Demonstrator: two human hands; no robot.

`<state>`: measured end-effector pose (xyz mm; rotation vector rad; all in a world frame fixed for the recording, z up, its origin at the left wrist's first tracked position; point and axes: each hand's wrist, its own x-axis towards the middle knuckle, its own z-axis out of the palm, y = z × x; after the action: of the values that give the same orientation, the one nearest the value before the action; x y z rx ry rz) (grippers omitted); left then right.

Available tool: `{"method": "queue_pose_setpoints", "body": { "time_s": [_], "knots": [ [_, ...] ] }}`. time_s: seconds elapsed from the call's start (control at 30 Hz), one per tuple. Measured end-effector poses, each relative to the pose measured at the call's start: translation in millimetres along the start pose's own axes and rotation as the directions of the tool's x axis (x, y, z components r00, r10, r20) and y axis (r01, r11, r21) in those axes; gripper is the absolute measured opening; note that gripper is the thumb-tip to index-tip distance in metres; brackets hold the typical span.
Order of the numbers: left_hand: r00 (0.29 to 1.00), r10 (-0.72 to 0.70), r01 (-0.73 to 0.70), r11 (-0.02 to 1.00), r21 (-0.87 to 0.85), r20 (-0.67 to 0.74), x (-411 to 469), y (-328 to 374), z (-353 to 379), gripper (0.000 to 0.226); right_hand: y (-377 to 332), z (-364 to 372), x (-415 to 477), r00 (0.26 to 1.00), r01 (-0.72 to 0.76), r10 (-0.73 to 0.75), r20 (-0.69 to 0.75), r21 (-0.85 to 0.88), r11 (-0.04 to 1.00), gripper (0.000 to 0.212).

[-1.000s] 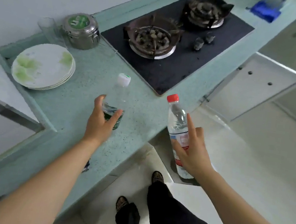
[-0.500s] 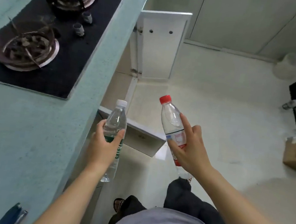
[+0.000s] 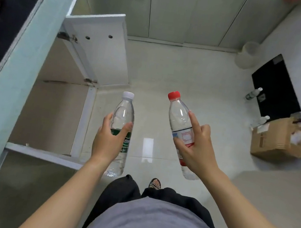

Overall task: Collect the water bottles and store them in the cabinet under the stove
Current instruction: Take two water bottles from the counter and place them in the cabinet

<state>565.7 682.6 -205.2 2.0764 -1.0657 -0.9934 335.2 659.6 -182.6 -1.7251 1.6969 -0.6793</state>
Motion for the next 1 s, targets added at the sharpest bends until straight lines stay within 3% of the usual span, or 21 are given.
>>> {"method": "queue_pose_setpoints", "body": {
  "time_s": [0.13,0.3,0.47,0.7,0.83,1.0],
  "knots": [
    [1.0,0.013,-0.012,0.999,0.046,-0.01,31.3,25.3,12.6,0.07,4.8,-3.4,40.1,1.0,-0.005,0.005,0.011,0.025,1.0,0.079],
    [0.99,-0.065,0.071,0.997,0.041,-0.129,85.6,38.5,9.3,0.071,-7.7,13.9,107.9,0.995,0.011,-0.012,0.101,0.013,1.0,0.079],
    [0.975,-0.118,0.113,0.993,-0.04,-0.186,174.5,52.6,-6.4,0.07,-38.8,42.1,205.9,0.983,0.082,-0.08,0.166,-0.009,0.997,0.079],
    [0.947,-0.108,0.112,0.994,-0.004,-0.303,273.7,74.9,-68.5,0.068,-109.5,87.5,328.1,0.937,0.238,-0.224,0.27,-0.019,0.971,0.078],
    [0.89,-0.193,0.196,0.98,-0.035,-0.413,296.8,62.5,-97.0,0.069,-148.0,125.5,373.1,0.86,0.338,-0.313,0.403,0.008,0.941,0.079],
    [0.744,-0.395,0.382,0.913,-0.141,-0.54,305.8,27.3,-115.2,0.08,-187.9,186.3,423.4,0.66,0.505,-0.413,0.627,0.037,0.862,0.077]
  ]
}}
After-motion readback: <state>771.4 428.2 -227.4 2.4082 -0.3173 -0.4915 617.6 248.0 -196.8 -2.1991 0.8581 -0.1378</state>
